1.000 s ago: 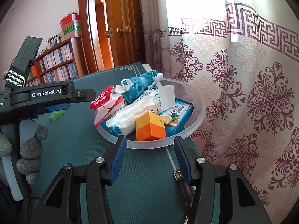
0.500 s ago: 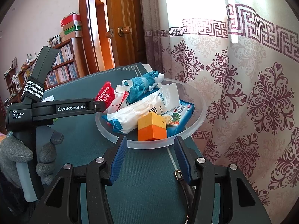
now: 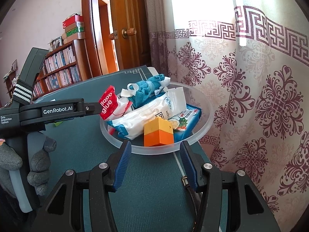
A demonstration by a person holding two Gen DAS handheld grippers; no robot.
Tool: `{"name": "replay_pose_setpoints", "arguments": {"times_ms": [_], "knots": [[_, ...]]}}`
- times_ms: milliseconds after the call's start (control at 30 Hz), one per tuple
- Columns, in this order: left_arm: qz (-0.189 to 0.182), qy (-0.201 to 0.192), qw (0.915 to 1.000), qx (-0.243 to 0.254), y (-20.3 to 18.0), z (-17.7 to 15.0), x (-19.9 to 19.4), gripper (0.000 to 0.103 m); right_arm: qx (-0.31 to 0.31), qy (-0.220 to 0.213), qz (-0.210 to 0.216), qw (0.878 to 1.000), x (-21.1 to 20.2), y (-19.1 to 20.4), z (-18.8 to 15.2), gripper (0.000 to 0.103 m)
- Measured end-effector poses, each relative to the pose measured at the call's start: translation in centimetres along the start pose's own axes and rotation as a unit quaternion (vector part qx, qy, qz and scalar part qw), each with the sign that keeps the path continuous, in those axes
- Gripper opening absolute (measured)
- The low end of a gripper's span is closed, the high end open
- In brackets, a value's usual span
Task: Organize objects
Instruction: 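Open the left gripper to drop the red glue bag into the bowl, then withdraw both open grippers from the bowl toward the remaining items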
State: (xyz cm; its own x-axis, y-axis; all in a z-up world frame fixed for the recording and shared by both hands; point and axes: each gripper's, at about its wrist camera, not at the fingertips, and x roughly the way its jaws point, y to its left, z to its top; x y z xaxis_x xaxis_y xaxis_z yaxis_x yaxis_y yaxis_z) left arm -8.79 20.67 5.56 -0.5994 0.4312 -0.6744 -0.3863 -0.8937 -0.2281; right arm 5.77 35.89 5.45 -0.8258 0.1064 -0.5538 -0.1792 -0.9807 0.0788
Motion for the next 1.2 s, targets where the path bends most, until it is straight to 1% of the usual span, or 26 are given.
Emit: {"name": "replay_pose_setpoints", "arguments": {"times_ms": [133, 300, 500, 600, 633, 667, 767, 867, 1067, 1200], "knots": [[0.013, -0.004, 0.9999, -0.003, 1.0, -0.2, -0.3, 0.094, -0.001, 0.001, 0.002, 1.000, 0.0, 0.4, 0.0, 0.054], [0.028, -0.003, 0.9994, -0.021, 3.3, -0.5, -0.7, 0.094, -0.003, 0.001, 0.009, 1.000, -0.2, 1.4, 0.0, 0.057], [0.055, -0.009, 0.9975, -0.042, 6.5, -0.6, -1.7, 0.094, -0.014, 0.008, 0.031, 0.999, -0.3, 3.4, -0.2, 0.061], [0.069, -0.012, 0.9961, -0.053, 8.1, -0.6, -2.3, 0.094, -0.023, 0.018, 0.056, 0.998, 0.0, 4.7, -0.2, 0.063], [0.075, -0.014, 0.9955, -0.056, 8.7, -0.6, -2.5, 0.094, -0.025, 0.023, 0.067, 0.997, 0.1, 5.2, -0.1, 0.065], [0.082, -0.015, 0.9948, -0.059, 9.2, -0.6, -2.7, 0.094, -0.027, 0.030, 0.079, 0.996, 0.3, 5.7, -0.1, 0.068], [0.109, -0.020, 0.9916, -0.067, 10.7, -0.7, -3.3, 0.094, -0.029, 0.056, 0.114, 0.992, 1.2, 7.1, -0.1, 0.069], [0.133, -0.026, 0.9879, -0.075, 12.2, -0.9, -3.9, 0.096, -0.039, 0.068, 0.131, 0.988, 1.8, 8.5, 0.0, 0.070], [0.156, -0.032, 0.9821, -0.101, 14.9, -1.2, -5.0, 0.098, -0.071, 0.084, 0.169, 0.980, 3.3, 12.0, 0.6, 0.073], [0.175, -0.037, 0.9784, -0.104, 16.1, -1.4, -5.6, 0.099, -0.074, 0.107, 0.187, 0.974, 5.6, 13.9, 1.2, 0.073]]}}
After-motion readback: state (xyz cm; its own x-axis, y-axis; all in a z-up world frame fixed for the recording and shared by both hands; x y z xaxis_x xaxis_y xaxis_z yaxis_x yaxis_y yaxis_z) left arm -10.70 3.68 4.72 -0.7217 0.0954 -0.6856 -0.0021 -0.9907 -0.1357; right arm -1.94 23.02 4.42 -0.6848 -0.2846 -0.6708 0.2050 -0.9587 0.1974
